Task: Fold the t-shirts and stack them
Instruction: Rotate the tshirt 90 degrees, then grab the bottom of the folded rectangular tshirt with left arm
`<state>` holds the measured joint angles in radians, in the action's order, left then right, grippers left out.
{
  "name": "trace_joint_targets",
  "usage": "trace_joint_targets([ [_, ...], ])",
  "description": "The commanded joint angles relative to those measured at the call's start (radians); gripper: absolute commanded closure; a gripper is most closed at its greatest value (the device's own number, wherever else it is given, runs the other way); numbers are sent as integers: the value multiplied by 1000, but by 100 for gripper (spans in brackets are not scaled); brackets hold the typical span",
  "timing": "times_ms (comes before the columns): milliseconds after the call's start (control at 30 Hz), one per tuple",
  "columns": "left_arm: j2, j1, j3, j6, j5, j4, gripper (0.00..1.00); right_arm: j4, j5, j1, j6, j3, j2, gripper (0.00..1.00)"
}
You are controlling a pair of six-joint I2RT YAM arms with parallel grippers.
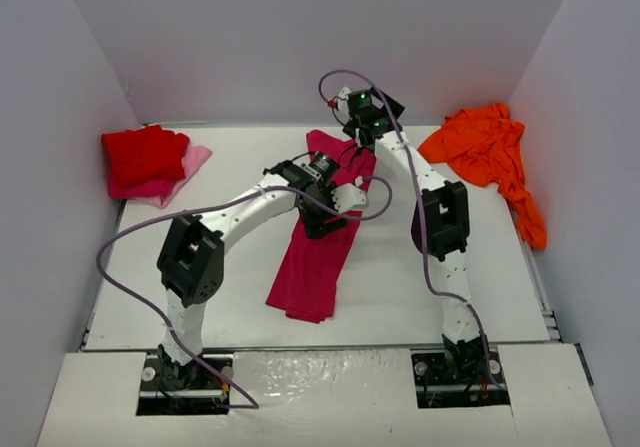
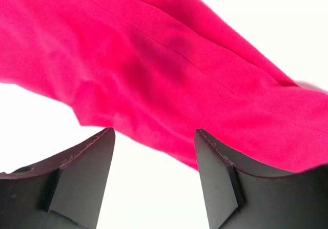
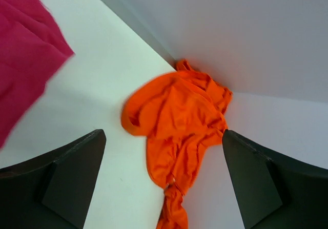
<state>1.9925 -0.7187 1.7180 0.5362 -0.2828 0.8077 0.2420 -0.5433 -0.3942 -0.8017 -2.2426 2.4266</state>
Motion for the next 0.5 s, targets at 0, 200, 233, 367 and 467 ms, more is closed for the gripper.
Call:
trace_joint_targets([
  [0,-204,-36,-62,50,-39,148,40,-61,-15,51,71,168,-322,6],
  [200,-419,-123,-404,87,-19,207,39,-63,56,154,147,439,-597,4],
  [233,-447,-139,-472,69,6,173,38,-64,72,189,164,470,-637,3],
  [367,-477,-194,-638,12,35,70,37,-51,130,258,204,565,-765,3],
  [467,-464,-250,-696,-10,99,-47,34,-39,138,268,212,639,-833,3],
])
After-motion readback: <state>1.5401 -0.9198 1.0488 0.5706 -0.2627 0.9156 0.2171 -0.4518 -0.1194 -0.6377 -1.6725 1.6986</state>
